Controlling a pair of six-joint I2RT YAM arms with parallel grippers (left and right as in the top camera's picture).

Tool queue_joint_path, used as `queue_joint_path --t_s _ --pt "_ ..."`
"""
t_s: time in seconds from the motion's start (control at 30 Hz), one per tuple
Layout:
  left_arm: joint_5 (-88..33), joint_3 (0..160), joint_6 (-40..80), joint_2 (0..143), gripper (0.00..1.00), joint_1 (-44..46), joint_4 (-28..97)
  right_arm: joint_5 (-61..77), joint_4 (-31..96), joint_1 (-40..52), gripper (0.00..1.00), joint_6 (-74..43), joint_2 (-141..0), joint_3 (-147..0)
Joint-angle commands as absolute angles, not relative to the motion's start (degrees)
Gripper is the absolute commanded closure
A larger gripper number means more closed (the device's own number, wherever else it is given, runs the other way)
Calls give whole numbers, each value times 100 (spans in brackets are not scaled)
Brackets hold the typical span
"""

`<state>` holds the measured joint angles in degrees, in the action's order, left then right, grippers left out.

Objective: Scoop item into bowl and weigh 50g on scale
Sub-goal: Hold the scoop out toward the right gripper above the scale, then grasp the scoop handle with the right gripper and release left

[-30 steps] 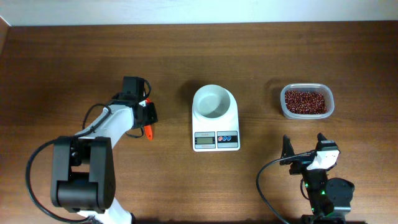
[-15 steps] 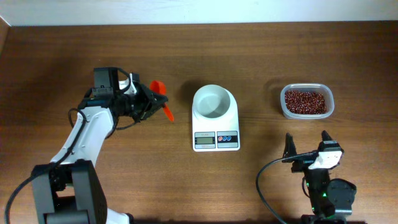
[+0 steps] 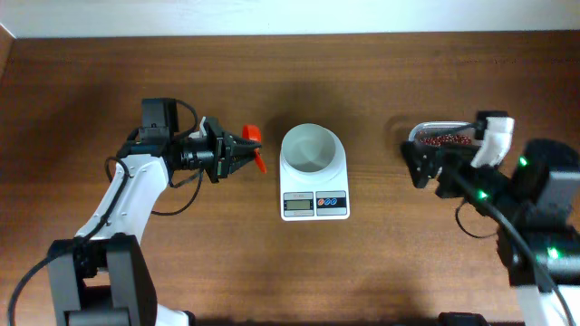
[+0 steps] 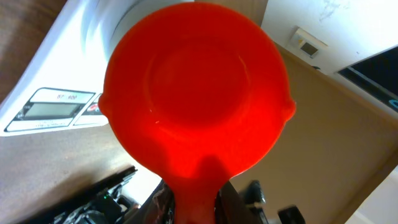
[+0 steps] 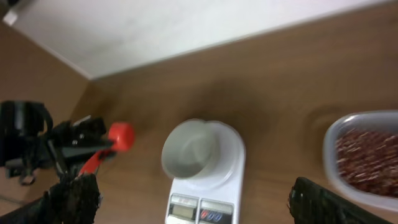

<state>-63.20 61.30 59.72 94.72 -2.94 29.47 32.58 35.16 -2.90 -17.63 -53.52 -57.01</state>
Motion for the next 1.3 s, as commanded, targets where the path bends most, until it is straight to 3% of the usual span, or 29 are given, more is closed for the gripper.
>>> queue_joint_path --t_s 0.0,0.07,0.1,0.23,0.4,0.47,0.53,0.57,0.67,0.7,0.73,0.87,0.97,1.13,1.27 --pt "-6431 6165 6101 9419 100 -224 2945 4372 3533 -174 25 -1852 -5859 -5782" --pt "-6434 6165 6101 9419 100 -222 2945 3903 3535 338 35 -1905 -5964 -5791" --pt "-6436 6165 6101 9419 95 -222 2945 3479 3540 740 35 -2032 -5970 -5822" --pt "-6451 6165 6453 9419 100 -191 2943 1627 3426 2351 34 -2482 -6208 -5953" --pt "-6311 6165 6904 9419 100 266 2941 1529 2285 3815 36 -2495 -7446 -6012" --pt "-6311 6165 7131 9419 100 274 2934 1061 3168 4056 37 -2416 -7911 -6904" --pt "-6117 6165 7343 9419 100 274 2921 698 4169 4086 27 -2318 -8298 -7940" --pt "-6108 6165 7568 9419 100 274 2923 703 4309 4086 5 -2316 -8436 -8149" --pt "-6104 6165 7760 9419 100 274 2923 856 4014 4086 0 -2322 -8580 -8128" --pt "-6101 6165 7784 9419 100 274 2923 845 4010 4086 28 -2451 -8691 -8125" --pt "-6095 6165 7804 9419 100 274 2921 834 4005 4088 37 -2810 -8829 -8121" --pt "-5865 6165 7800 9421 100 296 2921 644 3623 4316 45 -3306 -9362 -8121" --pt "-5865 6165 7797 9419 100 296 2919 443 3380 4355 46 -3503 -9710 -8121" --pt "-5872 6165 7797 9421 100 296 2919 438 3291 4355 69 -3503 -9778 -8121" --pt "-5918 6165 7800 9421 100 296 2919 423 3234 4355 80 -3653 -9778 -8121"
